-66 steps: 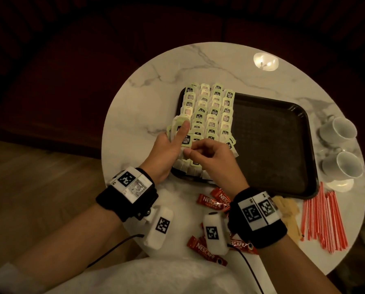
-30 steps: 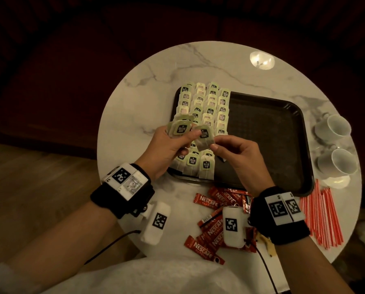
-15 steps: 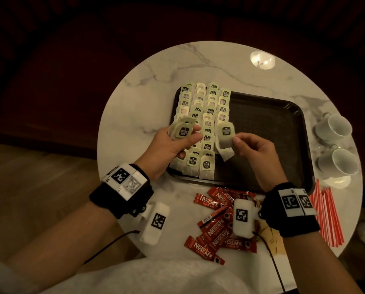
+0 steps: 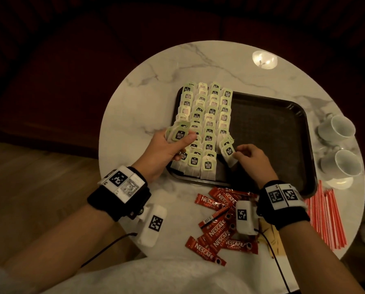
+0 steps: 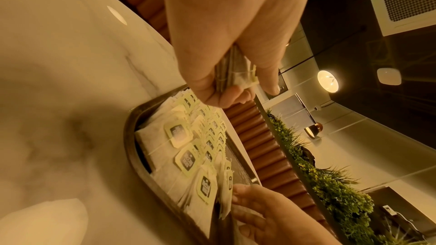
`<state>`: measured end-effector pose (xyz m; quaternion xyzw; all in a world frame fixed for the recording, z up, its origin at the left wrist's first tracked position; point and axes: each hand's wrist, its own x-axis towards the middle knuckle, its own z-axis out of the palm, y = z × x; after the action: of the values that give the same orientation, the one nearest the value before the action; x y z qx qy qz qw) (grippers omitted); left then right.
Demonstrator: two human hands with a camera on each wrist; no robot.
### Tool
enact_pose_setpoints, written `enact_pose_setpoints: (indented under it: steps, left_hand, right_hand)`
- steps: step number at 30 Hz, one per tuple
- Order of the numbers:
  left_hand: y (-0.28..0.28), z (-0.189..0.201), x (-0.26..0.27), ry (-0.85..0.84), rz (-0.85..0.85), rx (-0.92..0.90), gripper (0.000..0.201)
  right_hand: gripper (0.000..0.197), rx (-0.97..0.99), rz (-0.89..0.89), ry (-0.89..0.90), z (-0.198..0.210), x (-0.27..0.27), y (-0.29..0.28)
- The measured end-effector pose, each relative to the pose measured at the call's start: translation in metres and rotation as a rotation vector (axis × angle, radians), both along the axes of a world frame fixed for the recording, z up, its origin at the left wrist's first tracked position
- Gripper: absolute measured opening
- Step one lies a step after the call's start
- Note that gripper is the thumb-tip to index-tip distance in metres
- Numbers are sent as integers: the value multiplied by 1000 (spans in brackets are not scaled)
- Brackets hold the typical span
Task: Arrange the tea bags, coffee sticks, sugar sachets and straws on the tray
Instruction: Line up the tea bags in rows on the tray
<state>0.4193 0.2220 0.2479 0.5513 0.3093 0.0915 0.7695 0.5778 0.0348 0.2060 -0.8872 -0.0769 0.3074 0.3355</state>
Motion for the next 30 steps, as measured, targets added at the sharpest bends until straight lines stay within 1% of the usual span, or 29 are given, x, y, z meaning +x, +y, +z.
enact_pose_setpoints:
  steps: [3,5,8,10,11,14,17,19,22,26,30]
  left_hand:
    - [0,0,-2,24,-2,5,7]
    - [0,1,-3,32,-1,4,5]
    - [1,2,-3,43,-2,9,4]
    - [1,2,-4,45,-4,13,5]
    - [1,2,-4,43,-5,15,6]
    - [2,1,-5,45,0,12,14]
    - [1,0,-6,67,17,-27,27]
    - [0,0,-6,82,23,-61,29]
    - [-2,-1,-7,97,14,-90,33]
    - [-3,-4,-8,118,1,-72,34]
    - [-4,-6,-10,141,13,-51,32]
  right_hand:
    - [40,-9,69,0,1,-3,3]
    - [42,-18,118,-2,1,-3,4]
    - [26,-33,145,-13,1,-2,3]
    - [14,-22,125,4,0,-2,1]
    - [12,-11,116,22,-1,-3,1]
    - [12,47,88,80,-4,-3,-2]
    - [10,158,-15,179,-5,-5,-2]
    - [9,193,-62,207,-7,-7,-1]
    - [10,184,-89,176,-11,-9,1]
    - [15,137,-26,82,-14,-13,5]
    - [21,126,-23,53,-12,-13,4]
